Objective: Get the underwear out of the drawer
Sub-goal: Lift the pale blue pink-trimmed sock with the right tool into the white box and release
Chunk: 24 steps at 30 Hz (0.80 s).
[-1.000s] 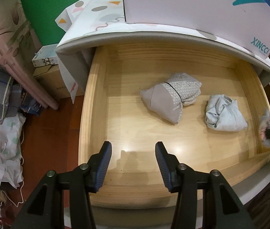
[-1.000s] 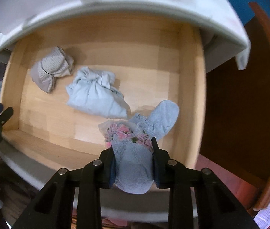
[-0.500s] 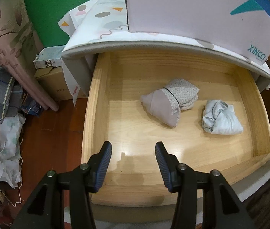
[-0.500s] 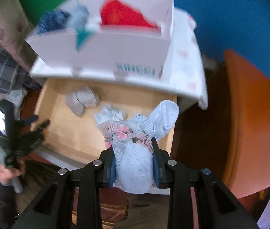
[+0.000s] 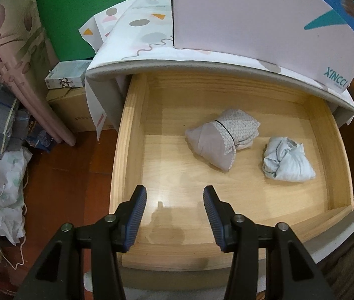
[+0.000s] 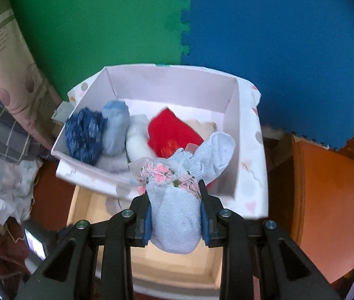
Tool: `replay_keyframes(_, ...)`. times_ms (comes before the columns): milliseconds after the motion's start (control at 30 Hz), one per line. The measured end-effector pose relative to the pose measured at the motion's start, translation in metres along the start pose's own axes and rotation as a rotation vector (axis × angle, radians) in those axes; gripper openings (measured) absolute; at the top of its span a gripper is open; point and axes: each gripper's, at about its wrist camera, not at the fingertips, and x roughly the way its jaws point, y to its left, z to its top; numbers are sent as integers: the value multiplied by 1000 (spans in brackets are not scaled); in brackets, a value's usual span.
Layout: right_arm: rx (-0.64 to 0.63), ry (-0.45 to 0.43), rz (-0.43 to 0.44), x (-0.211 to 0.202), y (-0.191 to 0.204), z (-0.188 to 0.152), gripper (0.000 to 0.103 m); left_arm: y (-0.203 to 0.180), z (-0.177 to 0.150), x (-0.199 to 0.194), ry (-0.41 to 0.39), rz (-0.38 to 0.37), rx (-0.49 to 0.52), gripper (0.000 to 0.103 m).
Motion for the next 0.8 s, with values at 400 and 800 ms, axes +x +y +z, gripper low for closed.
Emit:
replay_keyframes(400, -14, 59, 10, 78, 31, 20, 28, 2, 2, -3, -15, 4, -9, 48)
replay_keyframes(800, -34, 42, 24, 79, 35, 17, 45, 1, 5, 2, 2, 10, -10, 48)
